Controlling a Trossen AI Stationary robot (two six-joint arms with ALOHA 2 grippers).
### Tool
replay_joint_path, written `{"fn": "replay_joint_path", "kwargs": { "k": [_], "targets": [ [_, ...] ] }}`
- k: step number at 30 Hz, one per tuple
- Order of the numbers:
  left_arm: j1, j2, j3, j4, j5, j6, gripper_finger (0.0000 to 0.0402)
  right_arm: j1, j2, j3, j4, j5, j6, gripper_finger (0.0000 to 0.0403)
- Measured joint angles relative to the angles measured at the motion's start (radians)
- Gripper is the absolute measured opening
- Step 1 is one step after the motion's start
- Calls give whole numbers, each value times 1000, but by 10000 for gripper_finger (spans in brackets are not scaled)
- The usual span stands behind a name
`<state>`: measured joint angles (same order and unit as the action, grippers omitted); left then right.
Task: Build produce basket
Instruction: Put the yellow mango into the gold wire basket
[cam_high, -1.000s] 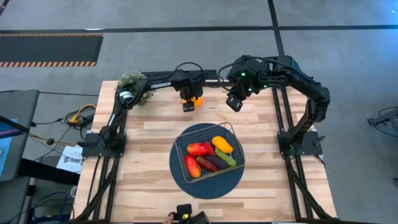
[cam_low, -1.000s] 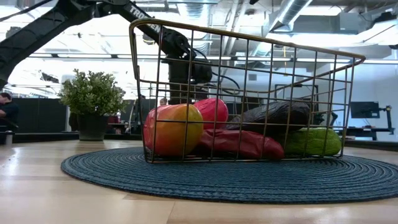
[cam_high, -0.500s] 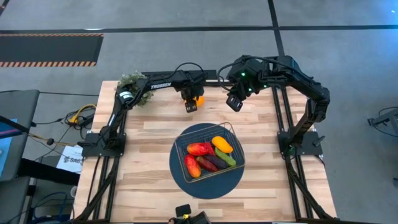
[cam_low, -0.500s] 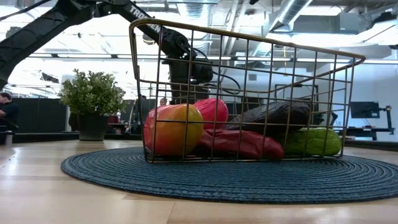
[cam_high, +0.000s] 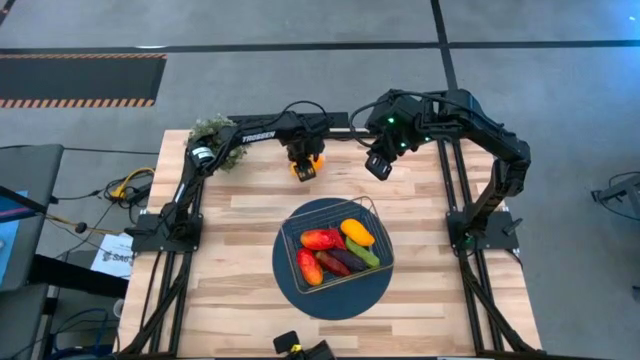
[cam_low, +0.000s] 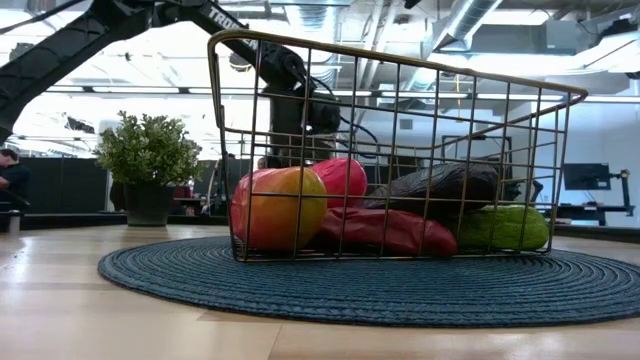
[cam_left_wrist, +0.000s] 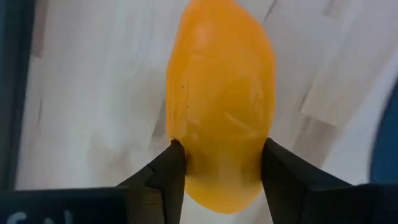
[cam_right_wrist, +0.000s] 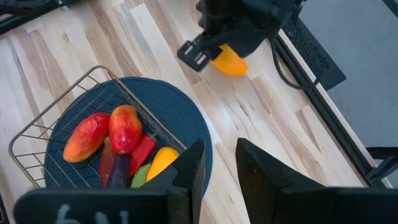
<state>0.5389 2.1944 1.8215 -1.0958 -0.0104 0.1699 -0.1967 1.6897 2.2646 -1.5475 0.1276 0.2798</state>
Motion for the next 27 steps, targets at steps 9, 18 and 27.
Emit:
{"fn": "replay_joint_path", "kwargs": {
  "k": [9,18,27],
  "targets": [
    [2,0,237,-263,13,-17,144,0,0,0,-23,0,-34,114],
    [-34,-10,496,-470,108,-34,144,-98,-5,0,-24,6,-61,86],
    [-109,-115,484,-476,131,-71,144,-320,-86,0,-24,6,-173,15]
  ]
}}
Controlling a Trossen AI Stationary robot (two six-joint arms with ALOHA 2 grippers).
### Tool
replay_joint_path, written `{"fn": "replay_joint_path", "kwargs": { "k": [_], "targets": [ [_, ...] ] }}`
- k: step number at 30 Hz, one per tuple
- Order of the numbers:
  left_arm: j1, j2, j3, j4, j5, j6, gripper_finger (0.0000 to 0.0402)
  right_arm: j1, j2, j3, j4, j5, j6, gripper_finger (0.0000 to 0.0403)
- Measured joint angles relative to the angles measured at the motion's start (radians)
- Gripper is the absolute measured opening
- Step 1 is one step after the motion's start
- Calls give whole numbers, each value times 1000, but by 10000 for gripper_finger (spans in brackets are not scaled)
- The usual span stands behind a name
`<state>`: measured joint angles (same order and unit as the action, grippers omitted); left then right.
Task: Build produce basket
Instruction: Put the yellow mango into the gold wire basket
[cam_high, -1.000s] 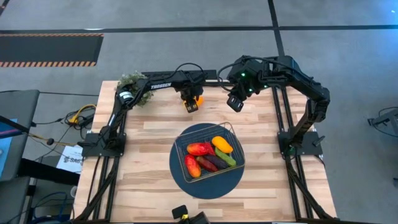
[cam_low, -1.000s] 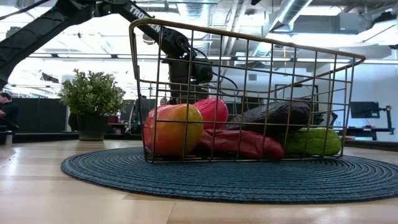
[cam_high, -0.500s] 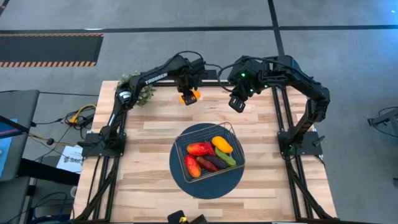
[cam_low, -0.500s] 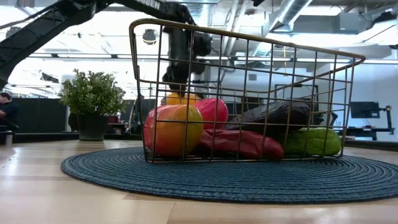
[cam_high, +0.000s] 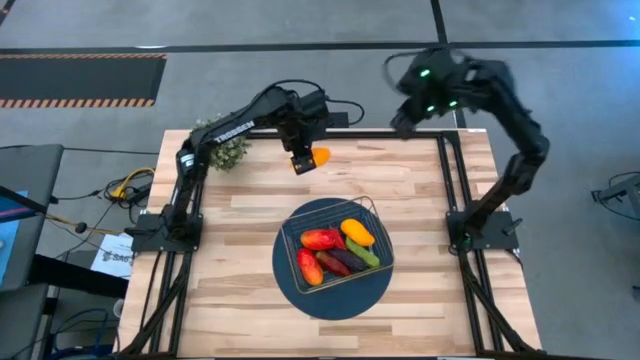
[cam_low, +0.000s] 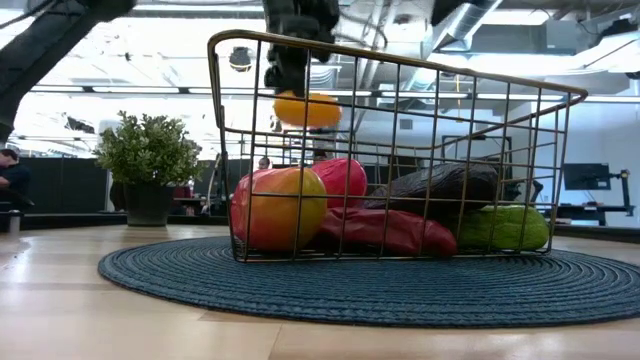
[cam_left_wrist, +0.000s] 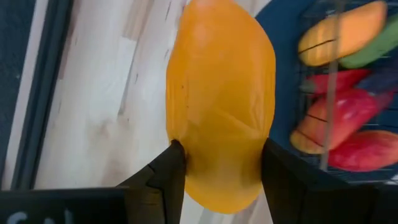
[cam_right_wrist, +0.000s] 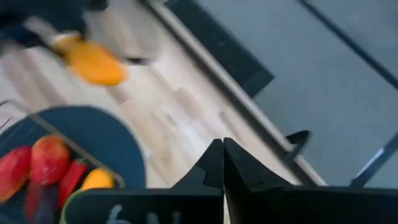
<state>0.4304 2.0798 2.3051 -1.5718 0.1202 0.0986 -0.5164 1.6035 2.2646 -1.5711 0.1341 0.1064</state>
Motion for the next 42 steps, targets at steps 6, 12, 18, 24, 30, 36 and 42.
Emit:
{"fn": "replay_joint_path", "kwargs": {
  "k": [6,12,18,24,30,36,42],
  "targets": [
    [-86,-98,0,0,0,-71,144,-152,-99,0,0,0,-37,6],
    [-235,-168,1,0,0,-205,144,-249,-168,0,0,0,-56,3],
    [-413,-166,0,3,-61,-368,144,-271,-193,0,0,-1,-82,2],
    [-558,-121,-3,137,-110,-485,144,-240,-193,-9,0,-6,-81,2],
    [-622,-24,-5,249,-166,-510,144,-164,-191,-43,1,-8,-18,1],
    [-623,118,-5,282,-183,-555,144,-81,-190,-96,0,-7,42,1],
    [-620,210,-5,224,-145,-607,144,-31,-190,-125,0,-7,69,1]
  ]
}}
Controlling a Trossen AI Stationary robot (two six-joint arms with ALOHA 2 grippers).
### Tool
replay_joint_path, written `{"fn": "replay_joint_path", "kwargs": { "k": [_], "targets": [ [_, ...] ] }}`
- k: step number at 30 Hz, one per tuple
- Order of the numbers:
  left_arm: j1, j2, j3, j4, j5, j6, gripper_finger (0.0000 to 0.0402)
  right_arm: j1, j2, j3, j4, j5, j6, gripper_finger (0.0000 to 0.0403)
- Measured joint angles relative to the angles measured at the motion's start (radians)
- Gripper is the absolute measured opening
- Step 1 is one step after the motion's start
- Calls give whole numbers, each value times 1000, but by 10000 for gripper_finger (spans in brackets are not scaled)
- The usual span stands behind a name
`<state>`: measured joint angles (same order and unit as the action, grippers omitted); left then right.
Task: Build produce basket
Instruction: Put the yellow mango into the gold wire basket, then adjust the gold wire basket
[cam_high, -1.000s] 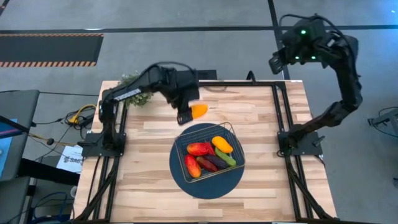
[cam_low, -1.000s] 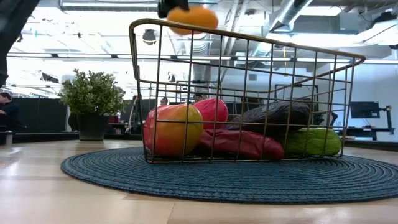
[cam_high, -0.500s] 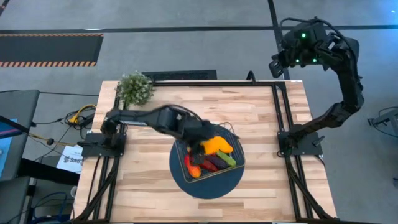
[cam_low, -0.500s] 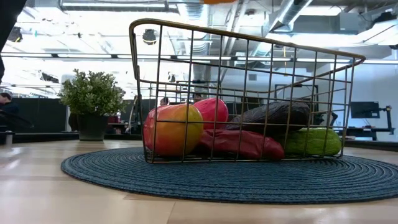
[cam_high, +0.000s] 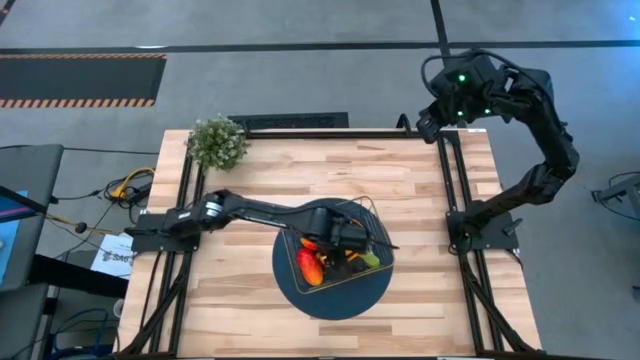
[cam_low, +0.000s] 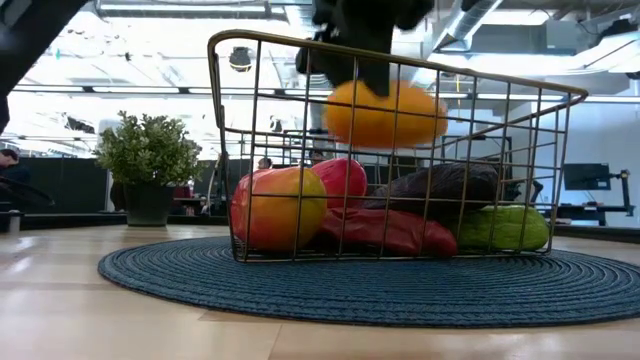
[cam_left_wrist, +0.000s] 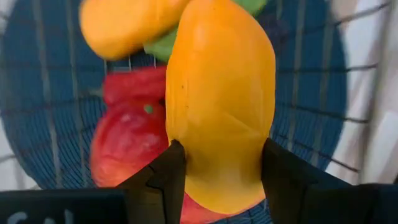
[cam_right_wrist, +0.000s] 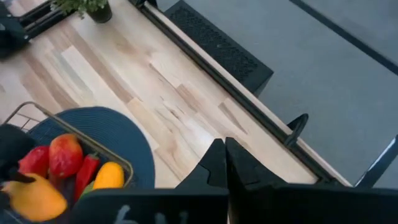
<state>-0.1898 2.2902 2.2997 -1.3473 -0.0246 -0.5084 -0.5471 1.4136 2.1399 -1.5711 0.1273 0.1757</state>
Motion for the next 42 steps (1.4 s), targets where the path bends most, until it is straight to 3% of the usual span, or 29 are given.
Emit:
{"fn": "replay_joint_path", "kwargs": {
  "k": [9,17,19,25,28,35,42],
  "targets": [
    [5,62,2,-6,71,-63,144,11,0,-3,0,1,-53,1],
    [4,67,1,1,74,-106,144,10,-2,-3,0,1,-110,1],
    [4,67,1,1,81,-114,169,10,-2,-3,0,1,-122,1],
    [28,67,15,5,218,-143,314,10,-2,-3,0,1,-141,1],
    [40,66,15,-2,223,-158,356,10,-2,-3,0,-2,-150,1],
    [48,58,55,-88,211,-164,382,11,-2,-3,0,-58,-163,1],
    [48,-13,55,-217,55,-169,377,33,-2,-3,0,-99,-177,1]
  ]
}}
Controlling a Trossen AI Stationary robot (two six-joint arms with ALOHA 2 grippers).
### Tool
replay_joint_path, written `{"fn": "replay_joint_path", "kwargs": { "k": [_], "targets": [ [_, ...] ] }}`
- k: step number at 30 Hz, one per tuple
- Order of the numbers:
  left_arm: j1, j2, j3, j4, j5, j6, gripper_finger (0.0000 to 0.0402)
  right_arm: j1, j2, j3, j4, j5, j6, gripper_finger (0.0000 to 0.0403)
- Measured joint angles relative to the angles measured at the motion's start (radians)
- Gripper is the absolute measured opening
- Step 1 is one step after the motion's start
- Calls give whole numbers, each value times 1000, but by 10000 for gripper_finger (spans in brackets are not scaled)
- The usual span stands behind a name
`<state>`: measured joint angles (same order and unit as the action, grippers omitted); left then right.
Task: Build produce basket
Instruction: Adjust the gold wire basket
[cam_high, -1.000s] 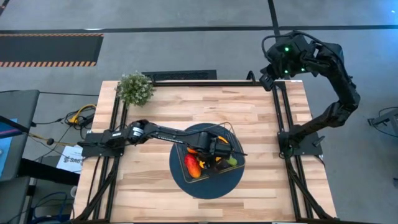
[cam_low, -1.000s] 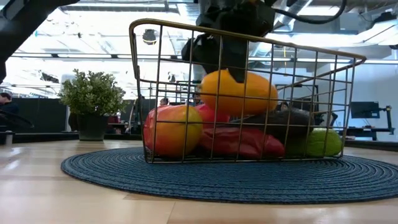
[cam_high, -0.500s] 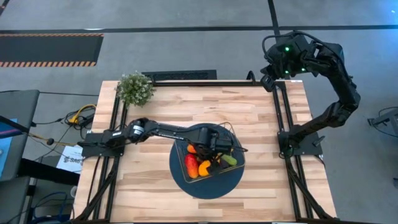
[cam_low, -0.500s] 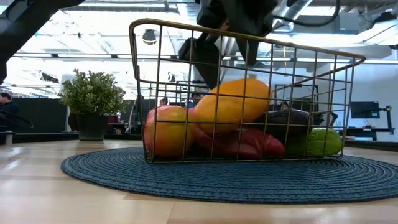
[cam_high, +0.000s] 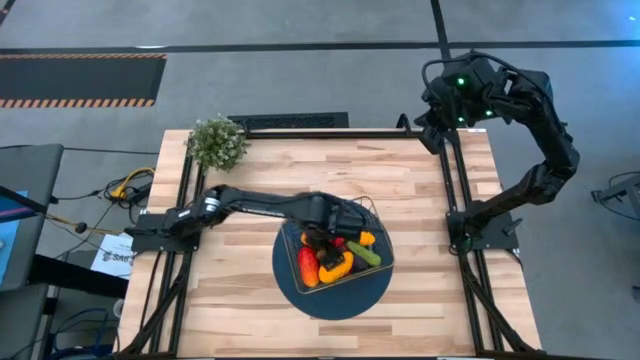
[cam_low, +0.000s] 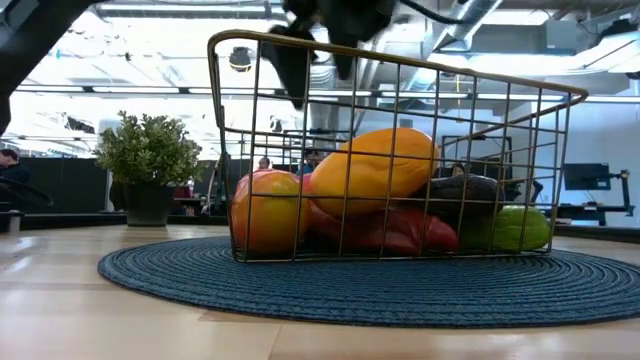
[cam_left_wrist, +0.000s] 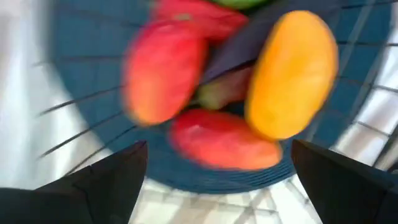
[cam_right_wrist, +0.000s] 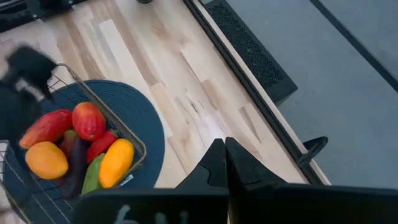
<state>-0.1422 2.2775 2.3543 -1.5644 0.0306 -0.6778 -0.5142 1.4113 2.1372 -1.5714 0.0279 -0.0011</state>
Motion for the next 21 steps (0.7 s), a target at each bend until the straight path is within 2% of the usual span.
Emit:
{"fn": "replay_joint_path", "kwargs": {
  "k": [5,12,16,21],
  "targets": [
    [5,-131,-3,-11,-144,-33,377,33,0,0,0,-2,13,1],
    [-37,-349,-2,-8,-454,-60,377,152,3,0,0,-3,85,1],
    [-79,-457,-2,-7,-542,-53,377,261,18,0,1,-4,132,1],
    [-146,-553,-3,-7,-594,20,377,375,31,-38,1,-3,263,5]
  ]
}}
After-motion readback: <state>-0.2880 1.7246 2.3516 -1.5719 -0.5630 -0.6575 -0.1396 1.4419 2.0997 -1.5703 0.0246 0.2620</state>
